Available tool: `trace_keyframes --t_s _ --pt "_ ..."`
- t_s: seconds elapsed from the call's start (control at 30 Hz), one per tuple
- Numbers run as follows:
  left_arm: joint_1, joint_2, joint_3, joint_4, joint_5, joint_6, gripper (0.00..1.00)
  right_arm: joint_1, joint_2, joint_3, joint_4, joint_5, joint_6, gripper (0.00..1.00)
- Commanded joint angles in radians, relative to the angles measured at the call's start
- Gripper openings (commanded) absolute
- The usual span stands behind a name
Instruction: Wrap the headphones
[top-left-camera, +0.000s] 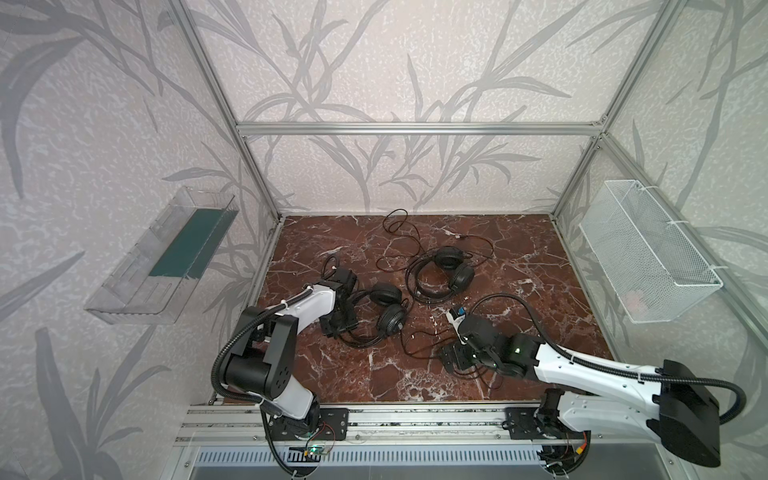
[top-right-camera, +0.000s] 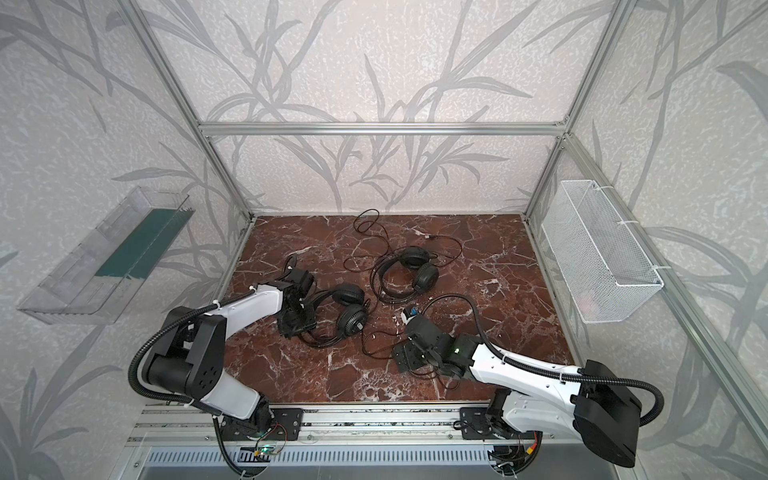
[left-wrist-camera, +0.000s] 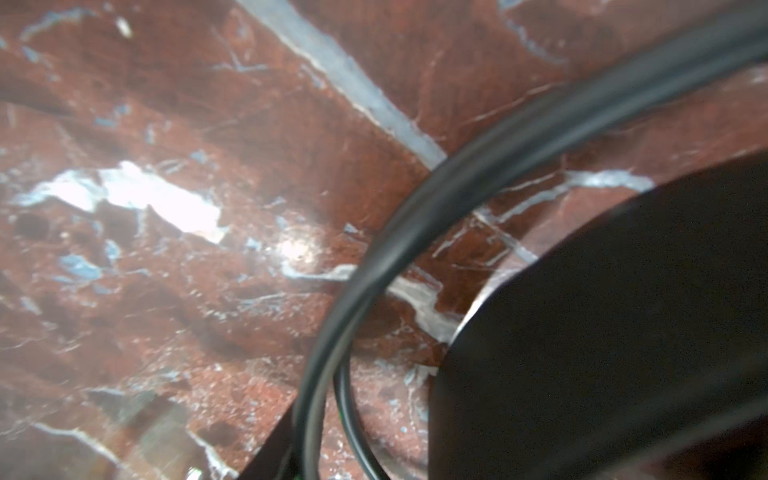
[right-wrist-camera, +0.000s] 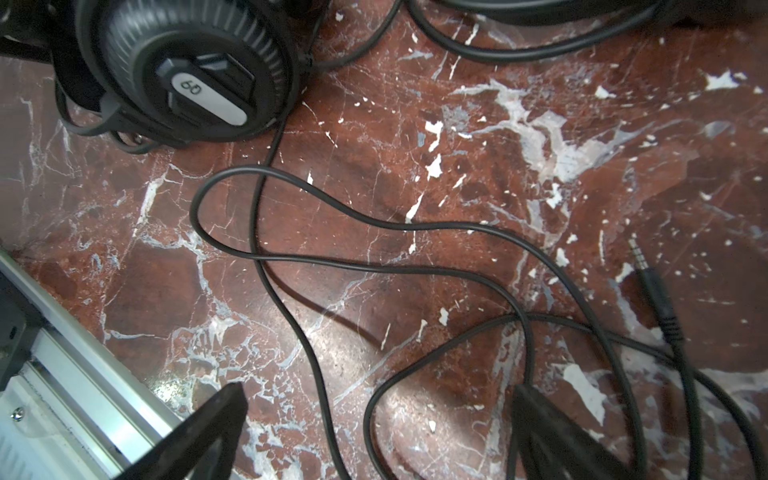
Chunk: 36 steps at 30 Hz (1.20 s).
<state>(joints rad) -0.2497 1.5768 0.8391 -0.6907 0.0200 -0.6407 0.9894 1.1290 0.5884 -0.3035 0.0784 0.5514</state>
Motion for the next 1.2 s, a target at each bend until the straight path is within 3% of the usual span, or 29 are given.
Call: trace_keyframes --t_s 0.0,0.07,0.23,0.47,0.7,1.03,1.1,1.17 --pt "-0.010 0.048 -0.061 0.049 0.000 -0.033 0.45 0.012 -0.003 0.027 -0.028 -0.002 -0.004 0.99" --pt "-0.012 0.044 -0.052 0.031 -0.013 -0.030 0.46 0.013 -0.010 0.021 -0.027 0.000 0.001 0.99" --pt "-0.014 0.026 -0.003 0.006 -0.044 -0.005 0.59 0.015 -0.025 0.002 -0.028 0.003 0.008 0.99" --pt "0.016 0.098 0.073 -0.021 -0.046 0.038 0.57 0.023 -0.025 0.007 -0.028 0.000 0.012 0.99" --pt "0.076 0.105 0.048 0.028 0.012 0.033 0.45 0.026 -0.025 0.008 -0.032 -0.002 0.010 0.99" --pt "0.080 0.031 0.057 -0.005 0.028 0.053 0.12 0.026 -0.044 0.010 -0.049 0.007 0.015 0.99" --pt "0.082 -0.007 0.059 -0.030 0.018 0.056 0.00 0.026 -0.057 0.010 -0.056 0.011 0.016 0.99" --pt "0.081 -0.039 0.073 -0.060 0.021 0.078 0.00 0.026 -0.071 0.010 -0.062 0.014 0.016 0.99"
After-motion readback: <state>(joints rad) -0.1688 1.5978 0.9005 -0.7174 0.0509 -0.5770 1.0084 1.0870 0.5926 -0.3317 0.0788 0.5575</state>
